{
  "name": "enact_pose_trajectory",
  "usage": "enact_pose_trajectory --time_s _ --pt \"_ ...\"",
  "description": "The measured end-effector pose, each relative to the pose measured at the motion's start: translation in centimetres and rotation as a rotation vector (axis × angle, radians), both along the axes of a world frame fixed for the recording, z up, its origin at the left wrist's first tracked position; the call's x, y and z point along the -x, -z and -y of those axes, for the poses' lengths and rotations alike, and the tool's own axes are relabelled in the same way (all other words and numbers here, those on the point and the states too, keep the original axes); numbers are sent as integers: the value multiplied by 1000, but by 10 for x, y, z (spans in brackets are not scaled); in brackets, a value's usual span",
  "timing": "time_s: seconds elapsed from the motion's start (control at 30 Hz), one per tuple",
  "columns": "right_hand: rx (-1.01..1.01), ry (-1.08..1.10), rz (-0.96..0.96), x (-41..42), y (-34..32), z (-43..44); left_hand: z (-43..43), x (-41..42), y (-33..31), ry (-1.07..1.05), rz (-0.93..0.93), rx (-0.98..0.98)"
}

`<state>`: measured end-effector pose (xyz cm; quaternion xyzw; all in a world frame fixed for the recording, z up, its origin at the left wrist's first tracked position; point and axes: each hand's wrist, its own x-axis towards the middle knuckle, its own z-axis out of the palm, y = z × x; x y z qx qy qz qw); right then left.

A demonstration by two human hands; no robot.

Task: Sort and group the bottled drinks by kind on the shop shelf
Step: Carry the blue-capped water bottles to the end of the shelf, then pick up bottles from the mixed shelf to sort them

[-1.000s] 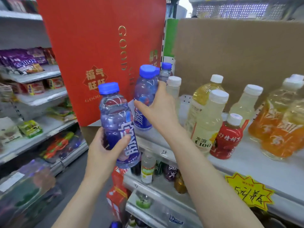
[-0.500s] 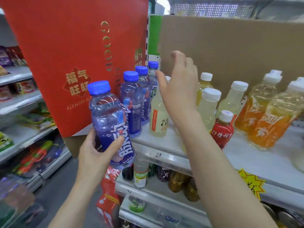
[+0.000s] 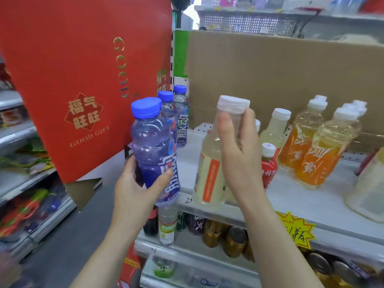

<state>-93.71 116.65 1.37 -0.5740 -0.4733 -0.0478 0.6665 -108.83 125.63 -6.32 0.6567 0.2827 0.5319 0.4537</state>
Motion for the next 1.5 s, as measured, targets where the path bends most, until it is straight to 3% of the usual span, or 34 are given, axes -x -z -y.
enact_pose_trajectory --time_s 0.37,0.77,0.83,0.93,1.0,1.07,1.1,1.17,1.27,1.37,1.43,1.5 --pt "-2 22 -167 -32 13 74 -65 -156 -6 17 -234 49" --pt "-54 9 -158 -61 4 93 -96 -185 -5 182 -444 106" --pt "-66 -9 -189 -64 2 91 -81 -172 -9 108 -388 65" --pt "-52 -35 -199 -65 1 81 -30 -132 -17 -73 -55 -64" --pt "-52 -41 -199 -60 3 70 11 -102 -18 124 52 -86" --pt "-66 -42 -219 -51 3 56 45 -82 -17 485 -85 -43" --pt "-74 -45 -229 -45 2 50 55 -78 -14 556 -203 -47" --pt "-85 -69 -247 -36 1 39 66 -79 -9 463 -363 -68" --pt "-60 -33 -207 -33 1 30 68 -78 -4 371 -269 -39" --pt "-123 172 -117 -46 5 28 60 -68 7 382 -169 43" --pt "-5 355 10 -58 13 26 54 -59 15 357 -115 79" --pt "238 417 145 -66 25 19 47 -50 20 334 -65 106"
